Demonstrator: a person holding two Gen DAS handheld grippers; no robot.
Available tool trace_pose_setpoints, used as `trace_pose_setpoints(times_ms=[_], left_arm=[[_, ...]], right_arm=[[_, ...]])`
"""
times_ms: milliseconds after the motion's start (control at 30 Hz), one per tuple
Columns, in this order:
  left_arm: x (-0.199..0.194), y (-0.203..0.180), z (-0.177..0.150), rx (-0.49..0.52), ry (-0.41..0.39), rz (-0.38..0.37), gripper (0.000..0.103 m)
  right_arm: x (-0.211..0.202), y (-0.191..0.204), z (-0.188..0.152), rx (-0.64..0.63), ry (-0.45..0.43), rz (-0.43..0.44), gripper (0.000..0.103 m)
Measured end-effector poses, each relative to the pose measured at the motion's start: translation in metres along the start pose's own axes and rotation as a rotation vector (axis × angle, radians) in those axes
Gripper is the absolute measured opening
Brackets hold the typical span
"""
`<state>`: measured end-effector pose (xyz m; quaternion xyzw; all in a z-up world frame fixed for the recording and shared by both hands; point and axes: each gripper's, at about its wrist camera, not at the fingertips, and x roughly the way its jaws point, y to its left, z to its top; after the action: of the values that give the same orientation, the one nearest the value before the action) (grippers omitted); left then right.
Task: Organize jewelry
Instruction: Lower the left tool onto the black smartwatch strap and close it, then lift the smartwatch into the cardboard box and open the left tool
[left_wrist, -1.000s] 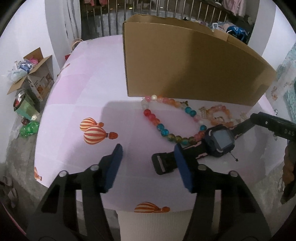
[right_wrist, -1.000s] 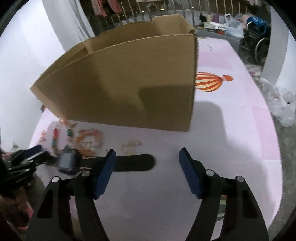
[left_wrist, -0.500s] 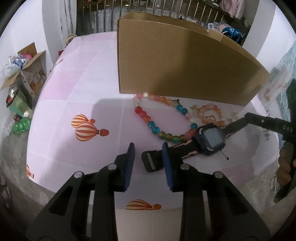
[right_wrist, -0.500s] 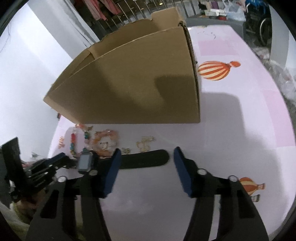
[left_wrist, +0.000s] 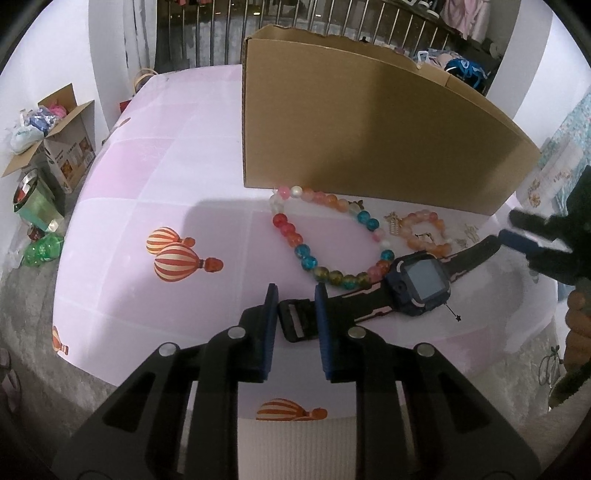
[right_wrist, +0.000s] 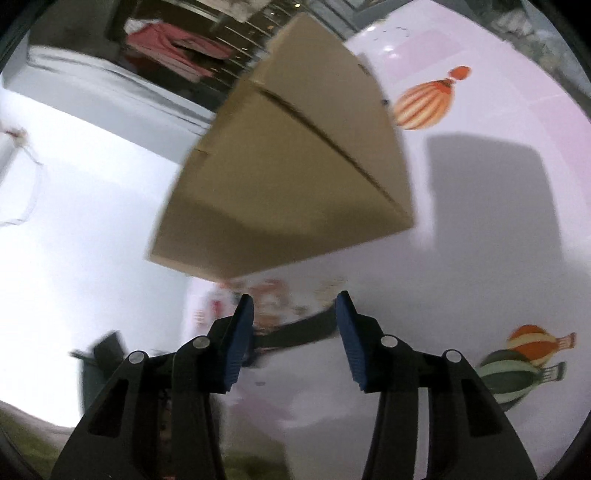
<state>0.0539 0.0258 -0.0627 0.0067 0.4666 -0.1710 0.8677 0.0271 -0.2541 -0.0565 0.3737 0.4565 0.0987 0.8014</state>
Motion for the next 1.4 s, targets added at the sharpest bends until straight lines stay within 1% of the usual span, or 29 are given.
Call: trace_pose_setpoints(times_ms=[100,133,167,200,233,300,333,367,433,500,533,567,600,667,733,967,1033,1067,1167,1233,1300,1400], left_arm=[[0.000,0.000,0.000,-0.001,-0.002,0.001,0.019],[0.000,0.000,0.000,0.000,-0.003,0.002,0.019],[0.000,0.000,0.000,0.001,-0.005,0.004,0.019],[0.000,0.000,0.000,0.001,-0.006,0.004,0.019],[0.000,0.000,0.001,0.001,-0.007,0.005,0.019],[0.000,-0.001,0.000,0.004,-0.008,0.008,0.019],[0.000,-0.002,0.000,0.004,-0.010,0.009,0.019],[0.000,-0.002,0.000,0.005,-0.011,0.011,0.019],[-0.001,-0.003,-0.001,0.004,-0.013,0.014,0.019],[-0.001,-0.004,0.000,0.002,-0.014,0.012,0.019],[-0.001,-0.003,0.000,0.001,-0.013,0.012,0.019],[-0.001,-0.004,0.000,0.001,-0.014,0.012,0.019],[-0.001,-0.004,0.000,0.000,-0.014,0.012,0.019],[-0.001,-0.004,0.000,0.001,-0.014,0.014,0.019],[0.000,-0.004,0.000,0.001,-0.014,0.013,0.019],[0.000,-0.003,0.001,0.001,-0.015,0.016,0.019],[0.000,-0.004,0.001,0.003,-0.017,0.018,0.019],[0.000,-0.004,0.002,0.006,-0.018,0.020,0.019],[-0.001,-0.005,0.002,0.014,-0.023,0.028,0.017],[-0.002,-0.004,0.002,0.015,-0.029,0.032,0.015],[-0.005,-0.002,0.003,0.015,-0.040,0.036,0.008],[-0.010,-0.003,0.004,0.013,-0.054,0.021,0.005]], right_arm=[[0.005,0.000,-0.003,-0.001,0.005,-0.021,0.043],[0.006,0.001,-0.003,-0.001,0.008,-0.008,0.043],[0.006,0.000,-0.004,0.010,0.005,0.023,0.043],[0.008,0.000,-0.006,0.023,0.008,0.060,0.041],[0.013,0.001,-0.008,0.022,0.018,0.041,0.039],[0.013,0.009,-0.010,-0.045,0.018,-0.060,0.031],[0.014,0.014,-0.010,-0.068,0.016,-0.073,0.031],[0.013,0.014,-0.009,-0.068,0.015,-0.056,0.031],[0.012,0.014,-0.008,-0.037,0.015,0.014,0.031],[0.009,0.015,-0.007,-0.028,-0.002,0.025,0.034],[0.009,0.016,-0.006,-0.029,-0.005,0.023,0.038],[0.009,0.017,-0.007,-0.028,-0.005,0.026,0.048],[0.009,0.018,-0.007,-0.023,-0.005,0.032,0.054],[0.007,0.020,-0.006,-0.029,-0.001,0.042,0.058],[0.003,0.023,-0.006,-0.051,0.000,0.030,0.061],[0.008,0.038,-0.009,-0.160,0.013,-0.064,0.061],[0.009,0.042,-0.009,-0.194,0.015,-0.087,0.057],[0.008,0.042,-0.009,-0.206,0.018,-0.097,0.053],[0.009,0.044,-0.010,-0.233,0.022,-0.115,0.047],[0.009,0.044,-0.012,-0.239,0.029,-0.121,0.041],[0.008,0.044,-0.014,-0.239,0.035,-0.112,0.036],[0.005,0.043,-0.017,-0.225,0.041,-0.088,0.026]])
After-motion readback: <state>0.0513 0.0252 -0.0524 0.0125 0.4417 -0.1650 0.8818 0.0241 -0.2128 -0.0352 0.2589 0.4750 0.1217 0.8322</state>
